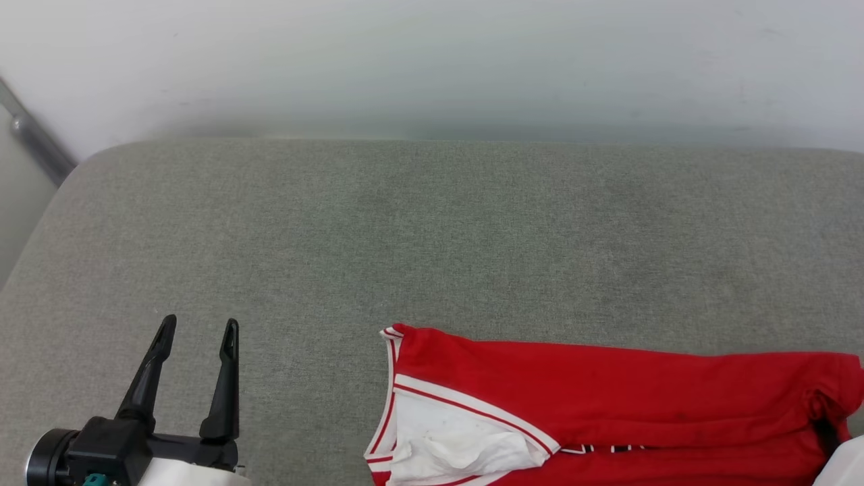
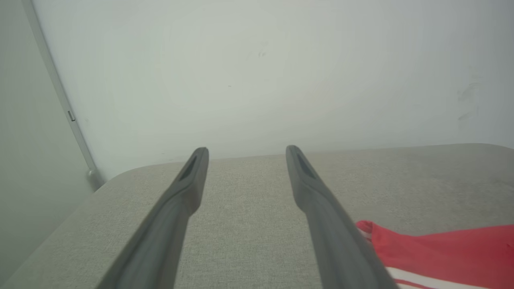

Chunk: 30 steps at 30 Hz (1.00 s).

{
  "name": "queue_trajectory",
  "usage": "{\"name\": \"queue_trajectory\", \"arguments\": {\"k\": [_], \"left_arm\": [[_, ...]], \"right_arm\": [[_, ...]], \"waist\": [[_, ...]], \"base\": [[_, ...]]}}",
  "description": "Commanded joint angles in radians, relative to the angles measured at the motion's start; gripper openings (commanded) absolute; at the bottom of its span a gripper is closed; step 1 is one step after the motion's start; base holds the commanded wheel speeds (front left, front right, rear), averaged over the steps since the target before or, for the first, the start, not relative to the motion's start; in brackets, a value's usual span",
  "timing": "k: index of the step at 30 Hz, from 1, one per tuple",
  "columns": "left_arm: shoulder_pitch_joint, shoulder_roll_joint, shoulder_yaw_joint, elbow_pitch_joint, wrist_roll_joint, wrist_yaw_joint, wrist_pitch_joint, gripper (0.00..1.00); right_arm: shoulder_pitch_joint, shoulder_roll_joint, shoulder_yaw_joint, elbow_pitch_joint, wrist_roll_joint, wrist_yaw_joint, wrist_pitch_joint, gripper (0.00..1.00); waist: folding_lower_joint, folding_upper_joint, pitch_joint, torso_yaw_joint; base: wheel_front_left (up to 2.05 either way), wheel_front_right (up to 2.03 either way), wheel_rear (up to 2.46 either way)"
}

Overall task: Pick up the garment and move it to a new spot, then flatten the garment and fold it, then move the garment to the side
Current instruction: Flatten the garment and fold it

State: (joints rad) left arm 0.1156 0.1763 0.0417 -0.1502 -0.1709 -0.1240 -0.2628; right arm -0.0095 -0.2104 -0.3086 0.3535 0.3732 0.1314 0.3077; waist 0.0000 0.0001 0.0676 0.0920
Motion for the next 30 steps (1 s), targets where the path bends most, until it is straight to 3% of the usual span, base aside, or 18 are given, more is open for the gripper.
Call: {"name": "queue_trajectory", "arguments": {"k": [1,5,8,20,26,30], "left_arm": [[0.006,-0.004,0.003,-0.001,0.004,-0.004,-0.002,1.00],[0.017,-0.009,0.009,0.000,0.008,-0.005,-0.002,1.00],[0.025,-0.016,0.014,0.002,0.009,-0.005,-0.002,1.00],[0.045,-0.044,-0.012,0.019,0.018,-0.006,-0.002,1.00],[0.048,-0.034,-0.023,0.020,0.011,-0.006,-0.002,1.00],[0.045,-0.027,-0.027,0.022,0.008,-0.006,-0.002,1.00]], "right_arm": [[-0.017,-0.003,-0.007,-0.005,-0.007,-0.001,0.000,0.00],[-0.004,-0.018,-0.011,-0.038,-0.037,-0.001,0.031,0.00],[0.019,-0.014,0.050,-0.094,-0.058,-0.001,0.069,0.00],[0.114,0.095,0.313,-0.406,0.005,-0.001,0.282,0.00],[0.081,0.160,0.440,-0.457,0.084,-0.001,0.344,0.00],[0.043,0.161,0.523,-0.429,0.163,-0.001,0.315,0.00]], "waist": [[0.0000,-0.0001,-0.002,-0.001],[0.0000,-0.0001,-0.012,-0.006],[0.0000,-0.0001,-0.022,-0.014],[0.0000,-0.0001,-0.065,-0.010],[0.0000,-0.0001,-0.075,0.032],[0.0000,-0.0001,-0.070,0.054]], "base": [[0.00,0.00,0.00],[0.00,0.00,0.00],[0.00,0.00,0.00],[0.00,0.00,0.00],[0.00,0.00,0.00],[0.00,0.00,0.00]]}}
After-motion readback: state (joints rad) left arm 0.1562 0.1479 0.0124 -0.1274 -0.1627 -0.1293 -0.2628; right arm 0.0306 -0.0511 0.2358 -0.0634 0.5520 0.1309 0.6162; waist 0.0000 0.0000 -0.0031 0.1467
